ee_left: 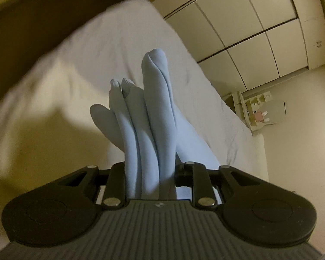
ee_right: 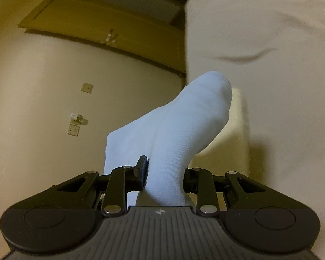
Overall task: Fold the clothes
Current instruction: 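Carry the sweatshirt with both grippers and lower it onto the cream towel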
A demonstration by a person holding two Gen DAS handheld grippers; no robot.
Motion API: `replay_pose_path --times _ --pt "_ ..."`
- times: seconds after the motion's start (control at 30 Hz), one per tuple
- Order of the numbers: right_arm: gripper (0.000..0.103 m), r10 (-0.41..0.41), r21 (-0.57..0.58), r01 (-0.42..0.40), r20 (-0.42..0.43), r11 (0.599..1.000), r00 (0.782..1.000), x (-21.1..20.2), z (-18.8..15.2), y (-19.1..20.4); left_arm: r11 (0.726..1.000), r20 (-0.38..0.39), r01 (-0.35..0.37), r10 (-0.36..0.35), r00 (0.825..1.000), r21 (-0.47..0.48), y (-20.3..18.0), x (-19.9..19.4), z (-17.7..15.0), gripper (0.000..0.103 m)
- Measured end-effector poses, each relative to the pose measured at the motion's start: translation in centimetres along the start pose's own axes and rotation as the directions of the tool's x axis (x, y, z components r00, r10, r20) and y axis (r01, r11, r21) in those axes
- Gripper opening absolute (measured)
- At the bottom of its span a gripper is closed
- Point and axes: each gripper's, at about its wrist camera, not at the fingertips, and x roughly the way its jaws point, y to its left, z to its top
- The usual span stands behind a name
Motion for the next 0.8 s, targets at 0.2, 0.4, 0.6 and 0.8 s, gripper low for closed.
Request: replay_pose_path --times 0.2,0.4,0.6,0.8 --pt "0.036 -0.063 0.009 0.063 0.018 0.998 0.998 10.6 0.7 -3.2 0.998 -0.077 -0.065 0.064 0.995 -0.014 9.2 3.5 5.8 0.022" --pt "0.055 -0.264 0.101 0.283 -0.169 0.954 0.949 15.5 -2.1 -10.5 0.975 -0.189 -0.171 0.143 0.971 -0.142 16.8 6.4 4.4 0.027" --pt "0.070 -0.279 -0.005 0.284 -0.205 0.959 0.938 13.0 -3.4 -9.4 0.970 -0.154 -0.136 0.106 0.982 -0.203 17.3 4.4 2.7 0.032" --pt "0.038 -0.336 -0.177 0.300 -0.236 0.938 0.912 11.3 -5.5 -8.3 0.970 -0.133 -0.154 0.131 0.983 -0.187 16.3 2.9 0.7 0.022"
